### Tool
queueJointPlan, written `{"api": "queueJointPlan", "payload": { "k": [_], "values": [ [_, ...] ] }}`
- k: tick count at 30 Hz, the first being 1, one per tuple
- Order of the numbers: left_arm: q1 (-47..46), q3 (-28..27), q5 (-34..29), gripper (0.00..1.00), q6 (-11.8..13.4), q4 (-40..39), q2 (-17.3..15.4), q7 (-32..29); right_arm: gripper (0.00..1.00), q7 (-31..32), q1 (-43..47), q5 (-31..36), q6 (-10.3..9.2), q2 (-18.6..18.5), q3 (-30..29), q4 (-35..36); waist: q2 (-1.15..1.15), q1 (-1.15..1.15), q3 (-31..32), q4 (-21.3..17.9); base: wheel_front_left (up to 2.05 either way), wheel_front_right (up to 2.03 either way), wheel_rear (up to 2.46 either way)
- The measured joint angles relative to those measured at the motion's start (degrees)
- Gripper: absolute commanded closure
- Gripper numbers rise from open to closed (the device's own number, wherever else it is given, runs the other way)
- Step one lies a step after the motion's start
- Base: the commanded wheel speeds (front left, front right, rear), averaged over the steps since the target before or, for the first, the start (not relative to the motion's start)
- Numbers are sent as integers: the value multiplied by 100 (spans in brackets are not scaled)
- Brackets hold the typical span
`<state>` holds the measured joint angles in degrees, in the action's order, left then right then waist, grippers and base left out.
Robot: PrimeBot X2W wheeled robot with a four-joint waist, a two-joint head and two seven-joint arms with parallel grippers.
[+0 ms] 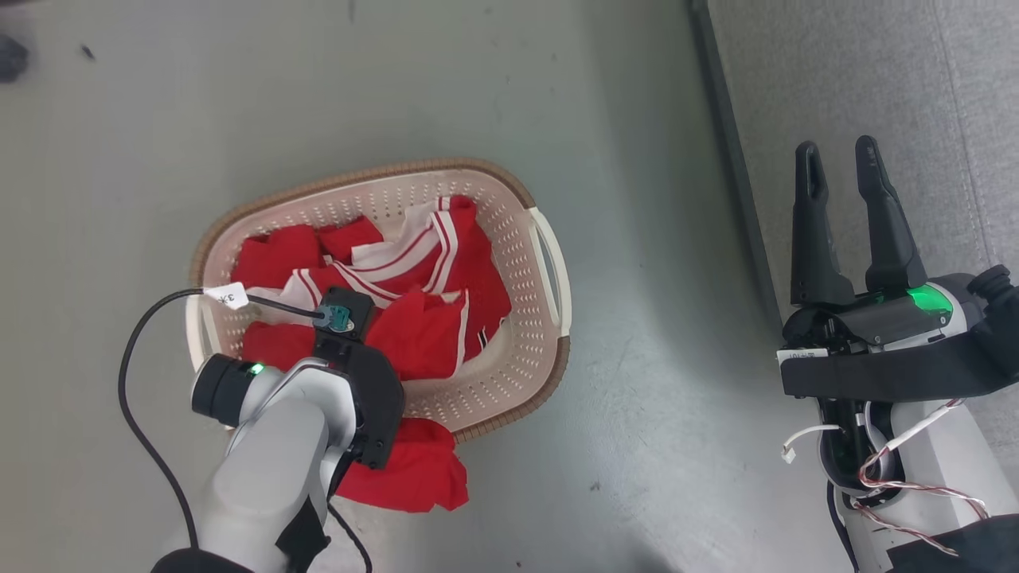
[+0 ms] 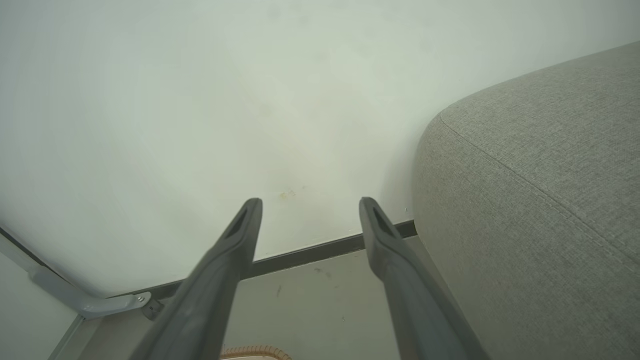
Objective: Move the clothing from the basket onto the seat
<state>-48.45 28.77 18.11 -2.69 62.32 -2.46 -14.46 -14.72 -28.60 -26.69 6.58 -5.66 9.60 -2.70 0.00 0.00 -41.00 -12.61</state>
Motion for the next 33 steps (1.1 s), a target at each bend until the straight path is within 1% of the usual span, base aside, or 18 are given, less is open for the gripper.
{"api": "queueJointPlan", "payload": {
  "k": [3, 5, 11, 15, 27, 31, 33],
  "values": [
    [55, 23, 78, 100, -91, -118, -1, 159, 0, 0, 2, 1, 7, -4, -25, -66, 0, 0, 140, 41, 0, 0, 0],
    [144, 111, 249, 100, -138, -252, 0, 276, 0, 0, 7, 1, 7, -4, -25, -118, 0, 0, 243, 68, 0, 0, 0],
    [397, 325, 560, 100, -216, -647, 3, 670, 0, 0, 14, 26, 9, -16, -25, -266, 0, 0, 585, 138, 0, 0, 0],
    [550, 410, 728, 100, -289, -837, 1, 934, 0, 0, 66, 26, 49, -45, -33, -371, 0, 0, 838, 182, 0, 0, 0],
    [966, 567, 1290, 100, -391, -1421, 2, 1742, 0, 0, 293, -11, 49, -205, -54, -709, 0, 0, 1694, 338, 0, 0, 0],
    [1054, 604, 1447, 100, -397, -1611, 2, 1959, 0, 0, 411, -77, 49, -248, 40, -808, 0, 0, 2000, 407, 0, 0, 0],
    [1089, 655, 1471, 100, -437, -1757, 4, 2083, 0, 0, 510, -189, 49, -354, 213, -817, 0, 0, 2234, 465, 0, 0, 0]
  ]
}}
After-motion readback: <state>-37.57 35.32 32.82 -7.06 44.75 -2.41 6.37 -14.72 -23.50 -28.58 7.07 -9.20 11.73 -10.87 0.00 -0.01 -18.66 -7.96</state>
